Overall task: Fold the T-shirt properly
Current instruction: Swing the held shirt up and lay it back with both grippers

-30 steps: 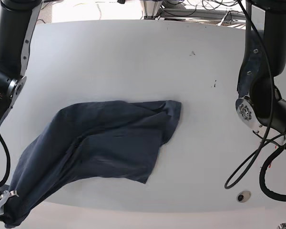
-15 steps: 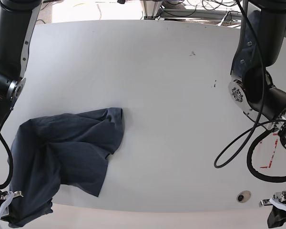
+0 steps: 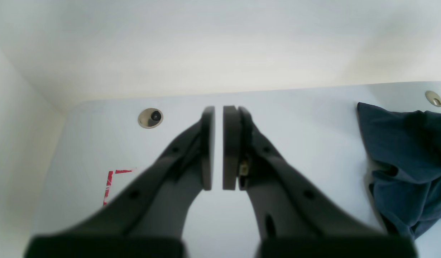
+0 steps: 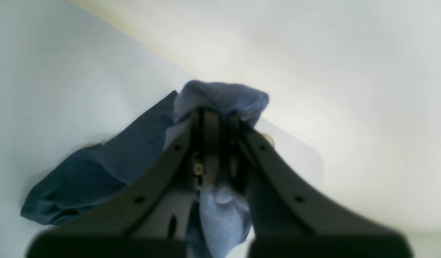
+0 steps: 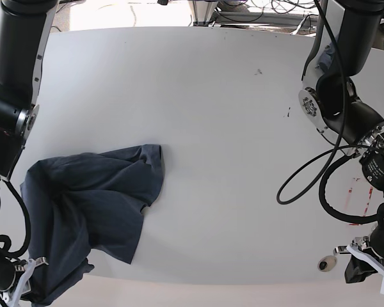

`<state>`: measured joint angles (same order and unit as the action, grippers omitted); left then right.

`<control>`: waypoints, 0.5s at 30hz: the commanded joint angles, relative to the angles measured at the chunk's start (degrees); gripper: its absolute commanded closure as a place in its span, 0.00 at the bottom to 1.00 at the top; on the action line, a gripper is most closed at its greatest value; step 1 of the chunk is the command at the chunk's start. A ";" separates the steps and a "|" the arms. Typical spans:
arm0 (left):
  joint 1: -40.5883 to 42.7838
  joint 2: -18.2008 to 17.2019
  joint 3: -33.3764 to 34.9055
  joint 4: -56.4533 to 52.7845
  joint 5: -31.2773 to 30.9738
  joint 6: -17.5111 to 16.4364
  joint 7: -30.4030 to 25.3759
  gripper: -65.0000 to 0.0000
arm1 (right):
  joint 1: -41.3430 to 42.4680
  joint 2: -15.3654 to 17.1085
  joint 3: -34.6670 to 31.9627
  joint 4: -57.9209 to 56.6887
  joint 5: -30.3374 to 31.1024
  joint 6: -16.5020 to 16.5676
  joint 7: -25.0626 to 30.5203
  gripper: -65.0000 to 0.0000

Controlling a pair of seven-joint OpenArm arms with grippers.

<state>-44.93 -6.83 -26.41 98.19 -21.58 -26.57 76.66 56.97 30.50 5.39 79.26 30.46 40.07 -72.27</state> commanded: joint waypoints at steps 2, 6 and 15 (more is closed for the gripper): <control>-2.06 -2.44 -1.59 0.40 -0.88 -0.03 -2.07 0.96 | 2.59 -1.62 -1.74 3.94 1.06 -0.07 1.72 1.00; -2.15 -4.03 -3.61 0.23 -0.97 -0.03 -2.07 0.96 | 3.73 -5.67 -5.43 7.99 0.88 -0.07 1.46 1.00; -0.83 -8.77 -3.87 0.23 -2.28 -1.52 -2.07 0.96 | 13.05 -13.75 -12.82 13.00 0.80 -0.07 1.46 1.00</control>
<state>-45.04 -14.02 -30.55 97.84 -22.48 -27.49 76.23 64.51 17.56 -7.86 90.65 31.48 40.10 -73.14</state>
